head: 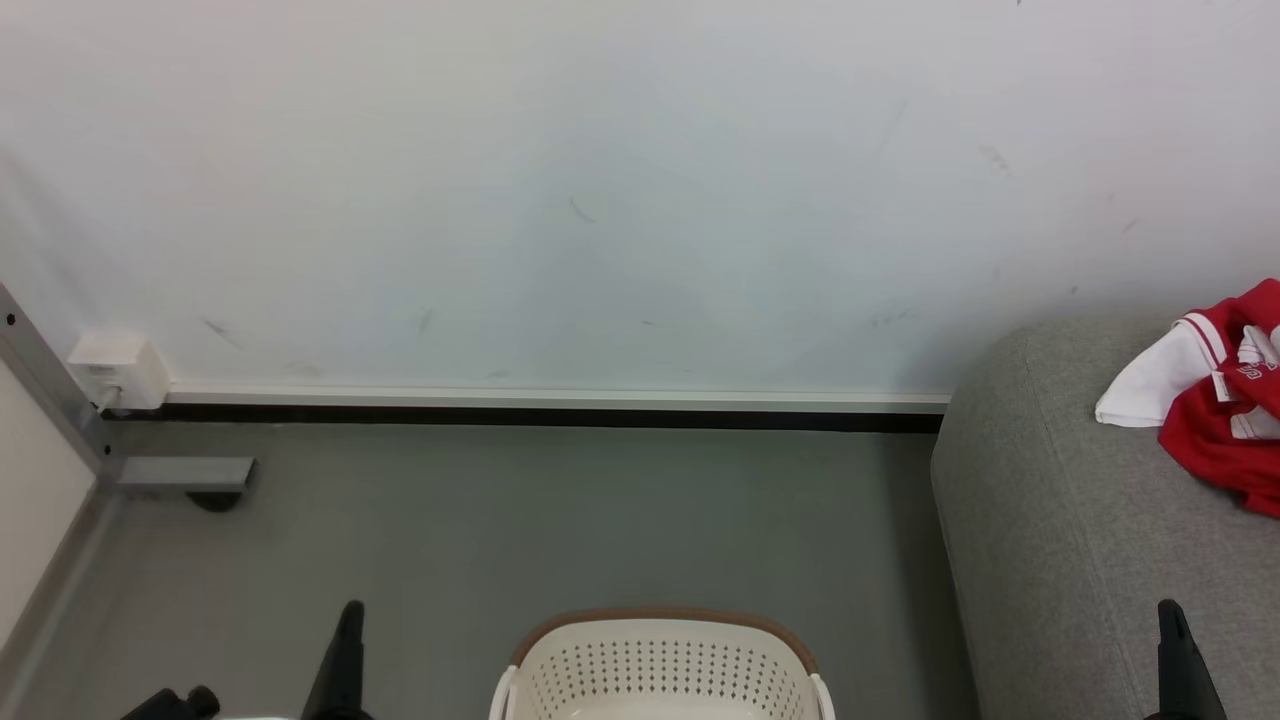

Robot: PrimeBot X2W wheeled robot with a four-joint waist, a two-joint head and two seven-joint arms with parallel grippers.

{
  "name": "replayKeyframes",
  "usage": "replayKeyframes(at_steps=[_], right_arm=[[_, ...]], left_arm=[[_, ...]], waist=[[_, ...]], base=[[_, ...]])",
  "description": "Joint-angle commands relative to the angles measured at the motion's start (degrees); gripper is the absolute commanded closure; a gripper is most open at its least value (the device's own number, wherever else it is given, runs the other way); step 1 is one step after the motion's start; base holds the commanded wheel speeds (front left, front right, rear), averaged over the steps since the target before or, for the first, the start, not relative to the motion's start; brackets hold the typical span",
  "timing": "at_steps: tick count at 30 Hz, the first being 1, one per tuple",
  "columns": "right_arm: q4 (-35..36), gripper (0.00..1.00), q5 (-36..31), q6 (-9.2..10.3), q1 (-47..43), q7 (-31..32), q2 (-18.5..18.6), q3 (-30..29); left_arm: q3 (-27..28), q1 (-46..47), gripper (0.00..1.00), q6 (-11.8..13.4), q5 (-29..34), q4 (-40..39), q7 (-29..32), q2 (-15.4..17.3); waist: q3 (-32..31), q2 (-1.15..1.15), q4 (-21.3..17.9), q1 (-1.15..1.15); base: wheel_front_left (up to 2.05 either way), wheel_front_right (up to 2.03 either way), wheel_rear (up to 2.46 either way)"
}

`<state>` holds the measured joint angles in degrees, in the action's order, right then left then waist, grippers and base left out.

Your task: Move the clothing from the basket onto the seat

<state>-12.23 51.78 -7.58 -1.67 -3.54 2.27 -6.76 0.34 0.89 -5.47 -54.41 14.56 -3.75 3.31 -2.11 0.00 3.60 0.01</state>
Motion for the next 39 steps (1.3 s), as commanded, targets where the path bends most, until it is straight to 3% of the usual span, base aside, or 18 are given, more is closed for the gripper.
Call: replayKeyframes(at_steps=[1, 39], right_arm=[[0.4, 1.00, 1.9, 0.06, 1.4, 0.3, 0.7, 0.0], [-0.9, 1.00, 24.5, 0.10, 5.5, 6.1, 0.8, 0.1]], left_arm=[[0.6, 1.3, 1.00, -0.3, -1.6, -0.7, 0.4, 0.2], [4.0, 4.0, 1.00, -1.4, -22.9, -0.7, 6.3, -0.1]], waist=[[0.0, 0.00, -0.1, -0.01], [1.2, 0.00, -1.8, -0.01]], base=[[0.00, 0.00, 0.00], [0.00, 0.00, 0.00]])
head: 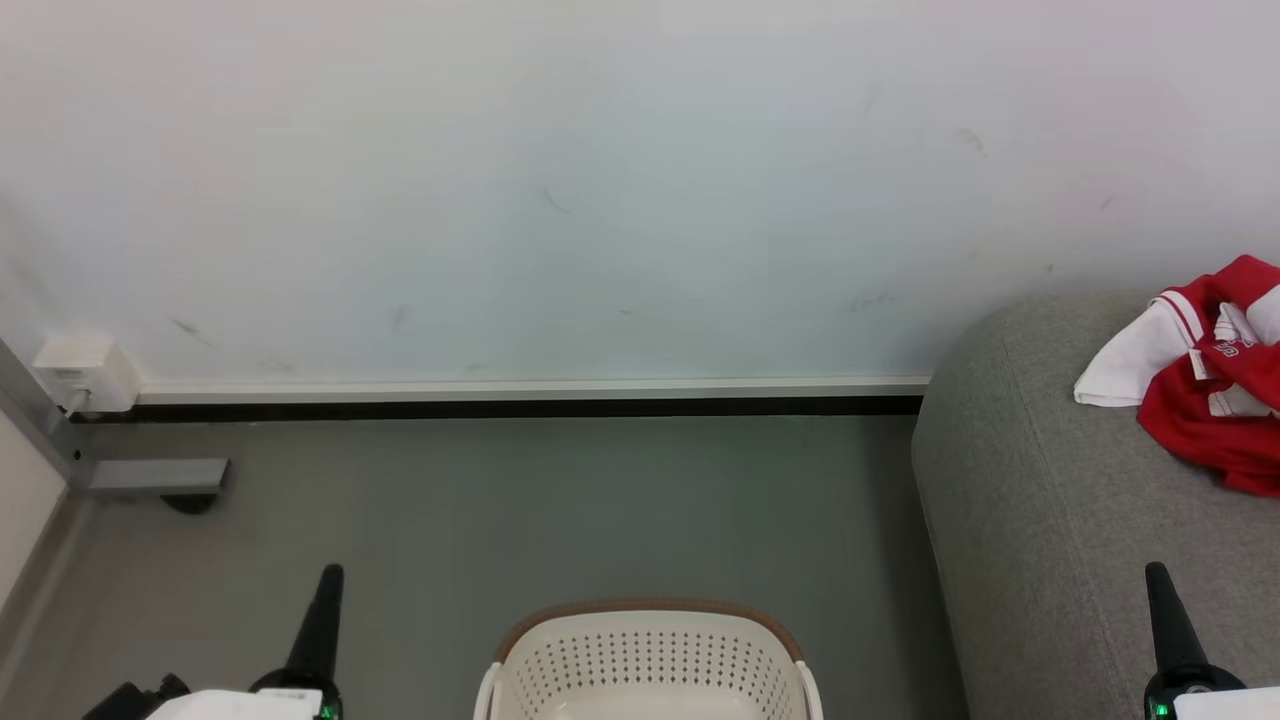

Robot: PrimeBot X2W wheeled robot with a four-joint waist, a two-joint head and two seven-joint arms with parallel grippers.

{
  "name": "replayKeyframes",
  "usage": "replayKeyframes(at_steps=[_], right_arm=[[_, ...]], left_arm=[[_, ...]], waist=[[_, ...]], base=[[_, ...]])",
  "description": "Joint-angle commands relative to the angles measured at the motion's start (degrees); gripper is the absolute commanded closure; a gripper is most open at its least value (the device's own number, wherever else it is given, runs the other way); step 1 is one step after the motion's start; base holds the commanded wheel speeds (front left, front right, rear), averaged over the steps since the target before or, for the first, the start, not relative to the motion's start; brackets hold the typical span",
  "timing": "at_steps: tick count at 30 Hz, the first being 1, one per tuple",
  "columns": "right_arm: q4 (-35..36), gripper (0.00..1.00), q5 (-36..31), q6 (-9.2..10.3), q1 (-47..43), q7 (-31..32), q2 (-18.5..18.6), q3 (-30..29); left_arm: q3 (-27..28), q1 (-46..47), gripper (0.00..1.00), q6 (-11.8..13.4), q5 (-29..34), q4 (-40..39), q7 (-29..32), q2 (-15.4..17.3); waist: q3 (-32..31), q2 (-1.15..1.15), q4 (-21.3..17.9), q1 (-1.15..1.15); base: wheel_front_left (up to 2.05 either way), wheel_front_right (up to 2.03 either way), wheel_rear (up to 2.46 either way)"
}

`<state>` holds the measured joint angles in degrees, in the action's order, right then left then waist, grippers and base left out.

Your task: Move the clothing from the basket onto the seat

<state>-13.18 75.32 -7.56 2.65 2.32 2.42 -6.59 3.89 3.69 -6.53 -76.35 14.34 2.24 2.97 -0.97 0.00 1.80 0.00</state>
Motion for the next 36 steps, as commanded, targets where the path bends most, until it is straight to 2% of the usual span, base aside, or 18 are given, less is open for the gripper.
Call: replayKeyframes(at_steps=[1, 36], right_arm=[[0.0, 1.00, 1.6, 0.09, 1.3, 0.4, 0.7, -0.1], [-0.9, 1.00, 16.9, 0.14, 3.9, 4.2, 0.7, 0.0]], left_arm=[[0.5, 1.2, 1.00, -0.4, -1.5, -0.4, 0.4, 0.2], [2.8, 2.8, 1.00, -1.1, -15.8, -0.4, 4.4, 0.0]], waist=[[0.1, 0.00, -0.1, 0.00], [1.1, 0.00, -1.7, 0.00]], base=[[0.00, 0.00, 0.00], [0.00, 0.00, 0.00]])
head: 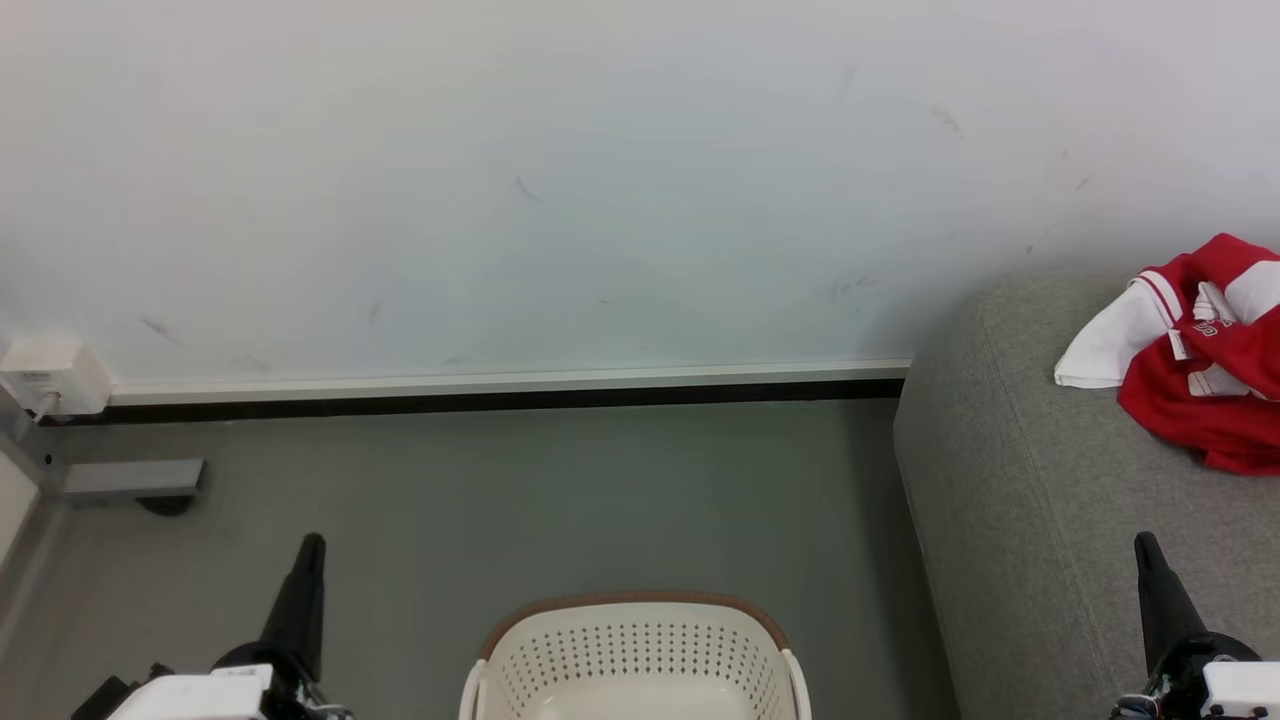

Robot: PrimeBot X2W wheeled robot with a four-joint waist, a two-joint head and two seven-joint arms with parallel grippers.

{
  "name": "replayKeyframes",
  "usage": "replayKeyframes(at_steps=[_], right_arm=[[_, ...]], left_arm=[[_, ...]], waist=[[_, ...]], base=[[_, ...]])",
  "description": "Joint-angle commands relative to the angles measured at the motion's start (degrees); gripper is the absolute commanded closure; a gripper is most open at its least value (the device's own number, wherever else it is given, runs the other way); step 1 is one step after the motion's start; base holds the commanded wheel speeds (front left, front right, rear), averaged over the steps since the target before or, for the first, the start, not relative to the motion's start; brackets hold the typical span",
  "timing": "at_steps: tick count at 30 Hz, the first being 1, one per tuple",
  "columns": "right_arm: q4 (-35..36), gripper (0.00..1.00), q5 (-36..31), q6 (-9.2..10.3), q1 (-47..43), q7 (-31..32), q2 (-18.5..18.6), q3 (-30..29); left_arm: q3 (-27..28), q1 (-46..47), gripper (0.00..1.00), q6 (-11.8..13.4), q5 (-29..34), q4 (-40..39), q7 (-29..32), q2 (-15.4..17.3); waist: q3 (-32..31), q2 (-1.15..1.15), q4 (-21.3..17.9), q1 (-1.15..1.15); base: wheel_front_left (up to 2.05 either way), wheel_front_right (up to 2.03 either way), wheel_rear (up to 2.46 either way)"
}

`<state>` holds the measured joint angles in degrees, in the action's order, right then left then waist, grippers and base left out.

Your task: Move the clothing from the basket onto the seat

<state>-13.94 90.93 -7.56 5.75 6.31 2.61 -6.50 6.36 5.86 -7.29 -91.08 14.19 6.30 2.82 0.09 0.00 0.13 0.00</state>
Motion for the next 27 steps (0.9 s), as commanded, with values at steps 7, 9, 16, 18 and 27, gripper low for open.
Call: replayKeyframes(at_steps=[7, 9, 16, 18, 27], right_arm=[[-0.2, 1.00, 1.5, 0.14, 0.9, 0.4, 0.5, -0.1], [-0.2, 1.00, 1.5, 0.14, 0.9, 0.4, 0.5, -0.1], [-0.2, 1.00, 1.5, 0.14, 0.9, 0.4, 0.5, -0.1], [-0.2, 1.00, 1.5, 0.14, 0.9, 0.4, 0.5, -0.1], [-0.2, 1.00, 1.5, 0.14, 0.9, 0.4, 0.5, -0.1]], left_arm=[[0.4, 0.6, 1.00, -0.4, -1.7, -0.2, 0.5, 0.1], [0.4, 0.6, 1.00, -0.4, -1.7, -0.2, 0.5, 0.1], [0.4, 0.6, 1.00, -0.4, -1.7, -0.2, 0.5, 0.1], [0.4, 0.6, 1.00, -0.3, -1.7, -0.2, 0.5, 0.1], [0.3, 0.6, 1.00, -0.3, -1.7, -0.2, 0.5, 0.1]], waist=[[0.1, 0.00, -0.1, 0.00], [0.1, 0.00, -0.1, 0.00], [0.1, 0.00, -0.1, 0.00], [0.1, 0.00, -0.1, 0.00], [0.1, 0.00, -0.1, 0.00]], base=[[0.00, 0.00, 0.00], [0.00, 0.00, 0.00], [0.00, 0.00, 0.00], [0.00, 0.00, 0.00], [0.00, 0.00, 0.00]])
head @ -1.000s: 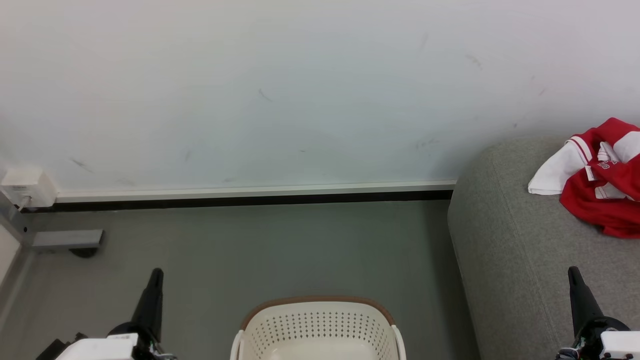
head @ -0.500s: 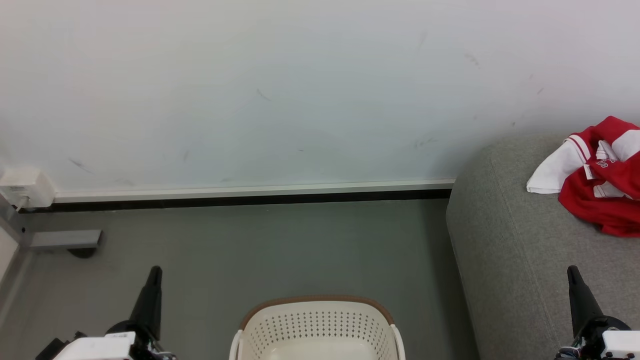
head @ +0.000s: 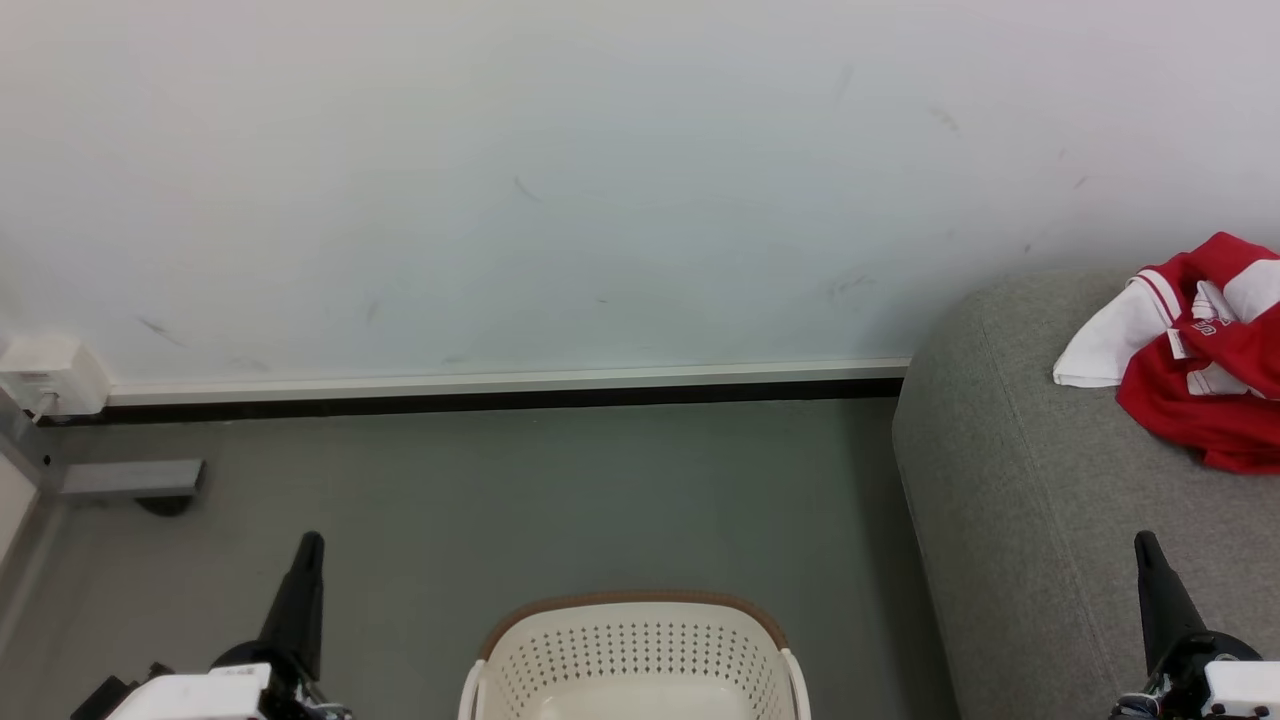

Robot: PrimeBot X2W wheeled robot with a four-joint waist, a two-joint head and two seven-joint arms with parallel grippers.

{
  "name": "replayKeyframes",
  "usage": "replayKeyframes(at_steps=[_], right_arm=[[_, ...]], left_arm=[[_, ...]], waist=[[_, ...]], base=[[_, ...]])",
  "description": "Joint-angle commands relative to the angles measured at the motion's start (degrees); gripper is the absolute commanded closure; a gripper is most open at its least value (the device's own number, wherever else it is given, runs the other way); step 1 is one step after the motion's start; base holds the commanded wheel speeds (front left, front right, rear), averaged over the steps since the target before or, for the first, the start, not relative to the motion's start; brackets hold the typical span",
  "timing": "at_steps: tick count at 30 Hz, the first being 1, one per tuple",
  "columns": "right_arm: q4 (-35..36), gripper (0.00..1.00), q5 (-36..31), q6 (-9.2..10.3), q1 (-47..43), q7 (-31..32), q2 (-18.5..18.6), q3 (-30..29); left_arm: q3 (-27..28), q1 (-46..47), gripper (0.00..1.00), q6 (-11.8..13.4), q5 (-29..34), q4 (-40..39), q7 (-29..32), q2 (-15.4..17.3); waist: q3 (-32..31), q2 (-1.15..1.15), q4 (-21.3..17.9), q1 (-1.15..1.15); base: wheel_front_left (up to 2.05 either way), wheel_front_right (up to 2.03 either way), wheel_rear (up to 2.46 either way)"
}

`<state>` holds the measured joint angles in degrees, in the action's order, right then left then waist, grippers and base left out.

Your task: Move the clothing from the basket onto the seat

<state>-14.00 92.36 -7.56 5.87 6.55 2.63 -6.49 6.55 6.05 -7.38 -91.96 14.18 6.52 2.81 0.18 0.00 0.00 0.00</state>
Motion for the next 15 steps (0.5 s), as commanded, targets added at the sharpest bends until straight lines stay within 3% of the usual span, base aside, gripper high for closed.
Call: replayKeyframes(at_steps=[1, 15], right_arm=[[-0.1, 1.00, 0.1, 0.14, 0.8, 0.2, 0.5, -0.1], [-0.1, 1.00, 0.1, 0.14, 0.8, 0.2, 0.5, -0.1]], left_arm=[[0.1, 0.4, 1.00, -0.3, -0.8, -0.2, 0.3, 0.1], [0.1, 0.4, 1.00, -0.3, -0.8, -0.2, 0.2, 0.1]], waist=[[0.0, 0.00, 0.0, 0.00], [0.0, 0.00, 0.0, 0.00]], base=[[0.00, 0.00, 0.00], [0.00, 0.00, 0.00]])
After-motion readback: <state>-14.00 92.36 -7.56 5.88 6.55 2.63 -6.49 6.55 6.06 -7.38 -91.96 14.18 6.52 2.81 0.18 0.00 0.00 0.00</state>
